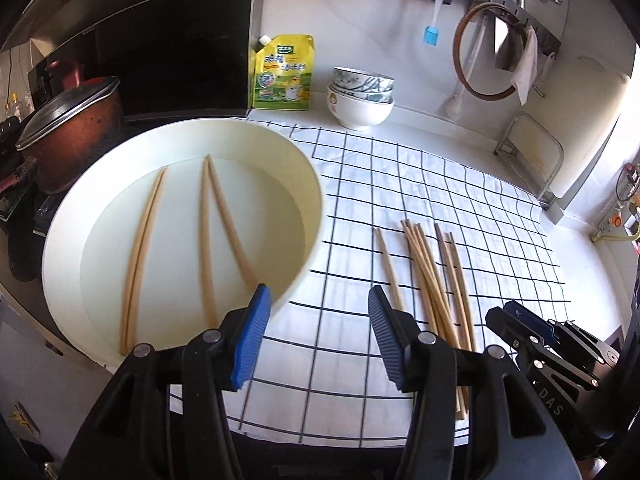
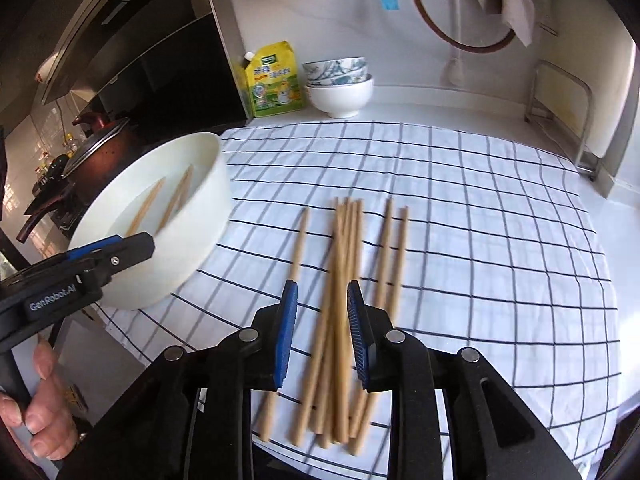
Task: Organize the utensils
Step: 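Move both open grippers back over the chopstick bundle on the cloth, then lower both grippers and close each on one wooden chopstick, then lift both held chopsticks and carry them over into the basin, then open both grippers to drop the chopsticks beside the others in the basin, then withdraw both grippers from the basin back over the chopstick bundle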
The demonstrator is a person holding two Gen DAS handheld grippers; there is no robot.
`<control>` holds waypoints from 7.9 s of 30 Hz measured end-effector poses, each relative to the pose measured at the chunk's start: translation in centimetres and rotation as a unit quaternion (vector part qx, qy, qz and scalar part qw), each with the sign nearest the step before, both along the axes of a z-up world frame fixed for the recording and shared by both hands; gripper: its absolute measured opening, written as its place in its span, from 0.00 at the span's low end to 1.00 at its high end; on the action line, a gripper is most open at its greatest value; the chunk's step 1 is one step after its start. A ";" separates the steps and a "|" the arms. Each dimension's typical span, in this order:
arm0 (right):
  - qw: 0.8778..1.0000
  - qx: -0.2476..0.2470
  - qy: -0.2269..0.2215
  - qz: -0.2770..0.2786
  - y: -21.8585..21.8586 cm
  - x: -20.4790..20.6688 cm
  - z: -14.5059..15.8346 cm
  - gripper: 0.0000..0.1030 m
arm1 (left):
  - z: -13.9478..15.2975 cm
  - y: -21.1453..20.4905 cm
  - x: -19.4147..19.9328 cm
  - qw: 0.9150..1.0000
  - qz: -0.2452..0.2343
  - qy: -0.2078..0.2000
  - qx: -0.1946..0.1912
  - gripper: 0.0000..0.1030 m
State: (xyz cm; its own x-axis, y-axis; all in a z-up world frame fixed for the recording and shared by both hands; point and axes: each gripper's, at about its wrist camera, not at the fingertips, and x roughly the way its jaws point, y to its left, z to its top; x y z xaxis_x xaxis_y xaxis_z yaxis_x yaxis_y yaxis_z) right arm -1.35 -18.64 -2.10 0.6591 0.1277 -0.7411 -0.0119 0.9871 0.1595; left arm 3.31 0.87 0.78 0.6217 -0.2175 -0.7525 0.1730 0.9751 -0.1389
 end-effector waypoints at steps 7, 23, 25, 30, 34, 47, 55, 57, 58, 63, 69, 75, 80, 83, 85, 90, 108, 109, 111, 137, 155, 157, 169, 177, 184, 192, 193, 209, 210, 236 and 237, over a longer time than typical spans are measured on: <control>1.000 -0.009 0.009 -0.017 -2.7 -1.0 -1.8 0.30 | -1.3 -4.0 -1.0 1.000 -0.019 -0.005 0.019 0.55; 0.999 -0.017 0.039 -0.008 -3.4 1.4 -5.4 0.31 | -6.5 -6.5 -0.6 0.998 -0.005 0.039 0.040 0.59; 0.999 -0.017 0.039 -0.006 -3.3 1.4 -5.5 0.31 | -6.8 -6.5 -0.5 0.998 -0.003 0.044 0.039 0.60; 0.999 -0.028 0.040 0.000 -2.8 1.6 -5.8 0.31 | -7.4 -6.4 -0.5 0.998 0.000 0.051 0.043 0.60; 0.999 -0.038 0.038 0.000 -2.5 1.7 -5.8 0.31 | -7.6 -6.2 -0.3 0.998 0.007 0.053 0.044 0.60; 0.998 -0.059 0.029 -0.010 -2.8 1.8 -5.9 0.31 | -7.9 -6.4 -0.1 0.997 0.016 0.053 0.054 0.62; 0.998 -0.043 0.035 -0.027 -4.7 1.5 -5.8 0.31 | -7.9 -6.7 0.1 0.997 0.020 0.052 0.060 0.64; 0.998 -0.043 0.036 -0.033 -5.3 1.4 -5.7 0.31 | -7.8 -6.8 0.1 0.997 0.021 0.051 0.060 0.66; 0.998 -0.044 0.037 -0.036 -5.6 1.4 -5.7 0.31 | -7.8 -6.9 0.1 0.997 0.021 0.051 0.059 0.67; 0.997 -0.039 0.041 -0.046 -6.8 1.2 -5.7 0.31 | -7.7 -7.5 0.3 0.997 0.019 0.048 0.065 0.67; 0.998 -0.044 0.040 -0.036 -6.4 1.4 -5.8 0.32 | -8.0 -7.7 0.7 0.996 0.022 0.053 0.067 0.68; 0.996 -0.070 0.041 -0.027 -5.6 1.5 -6.0 0.33 | -8.4 -8.3 1.0 0.995 0.021 0.058 0.076 0.69; 0.995 -0.089 0.034 -0.024 -5.2 1.5 -6.2 0.33 | -8.5 -8.7 1.0 0.995 0.019 0.056 0.081 0.69; 0.995 -0.093 0.032 -0.019 -5.0 1.5 -6.2 0.31 | -8.4 -9.0 0.9 0.995 0.013 0.053 0.077 0.57; 0.995 -0.097 0.031 -0.010 -4.6 1.4 -6.2 0.24 | -8.3 -9.2 0.8 0.996 0.006 0.051 0.078 0.46; 0.994 -0.103 0.028 0.003 -3.9 1.4 -6.1 0.07 | -8.1 -9.9 0.8 0.996 -0.013 0.056 0.072 0.11; 1.000 -0.003 0.011 -0.022 -6.0 0.7 -3.6 0.06 | -4.8 -8.9 0.1 0.997 -0.040 0.052 0.027 0.07; 1.000 0.000 0.008 -0.024 -6.0 0.7 -3.3 0.06 | -4.4 -8.7 0.1 0.998 -0.041 0.049 0.024 0.07; 1.000 0.004 0.004 -0.028 -6.0 0.6 -2.6 0.06 | -3.5 -8.3 0.0 0.998 -0.044 0.041 0.018 0.07; 0.991 0.037 -0.038 0.121 12.9 11.2 5.4 0.06 | 2.4 10.0 6.1 0.997 0.076 -0.017 -0.019 0.07; 0.987 0.027 0.069 0.146 19.9 16.3 -0.4 0.06 | -2.8 14.6 10.0 0.994 0.094 0.049 -0.031 0.07; 0.986 0.022 0.071 0.146 20.0 16.3 -0.7 0.07 | -3.0 14.6 10.1 0.994 0.095 0.052 -0.029 0.07; 0.988 0.020 0.051 0.141 19.1 15.4 0.1 0.07 | -2.4 15.6 9.4 0.992 0.117 0.037 -0.021 0.46; 0.988 0.024 0.034 0.147 18.9 14.2 1.0 0.07 | -1.9 16.1 8.4 0.991 0.126 0.033 -0.018 0.46; 0.988 0.030 0.021 0.148 18.2 12.6 1.8 0.07 | -0.8 15.7 7.1 0.992 0.125 0.019 -0.009 0.46; 0.990 0.035 0.000 0.140 15.8 10.1 3.0 0.10 | 0.1 13.7 5.3 0.993 0.118 0.010 0.002 0.48; 0.990 0.034 -0.003 0.138 15.4 9.7 3.1 0.11 | 0.2 13.3 5.1 0.993 0.116 0.009 0.003 0.48; 0.999 -0.001 -0.015 0.034 3.2 4.2 2.0 0.20 | 0.9 4.5 1.5 0.999 0.048 -0.002 -0.008 0.55; 1.000 -0.006 -0.014 0.026 2.3 4.0 1.8 0.20 | 0.8 3.8 1.4 0.999 0.043 -0.002 -0.008 0.55; 0.998 -0.024 0.058 0.032 -2.0 3.5 -4.7 0.28 | -3.8 -5.9 -0.6 0.999 -0.009 0.035 0.037 0.61; 0.997 -0.028 0.059 0.033 -1.8 3.6 -4.8 0.28 | -4.0 -5.9 -0.6 0.999 -0.009 0.037 0.038 0.61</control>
State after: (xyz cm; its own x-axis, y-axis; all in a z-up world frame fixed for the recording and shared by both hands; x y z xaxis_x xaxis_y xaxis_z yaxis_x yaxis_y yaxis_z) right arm 2.21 -20.47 -6.91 0.5589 0.1247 -0.8198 -0.0615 0.9921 0.1090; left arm 2.74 -5.00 -3.19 0.5601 -0.1681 -0.8112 0.1819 0.9803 -0.0775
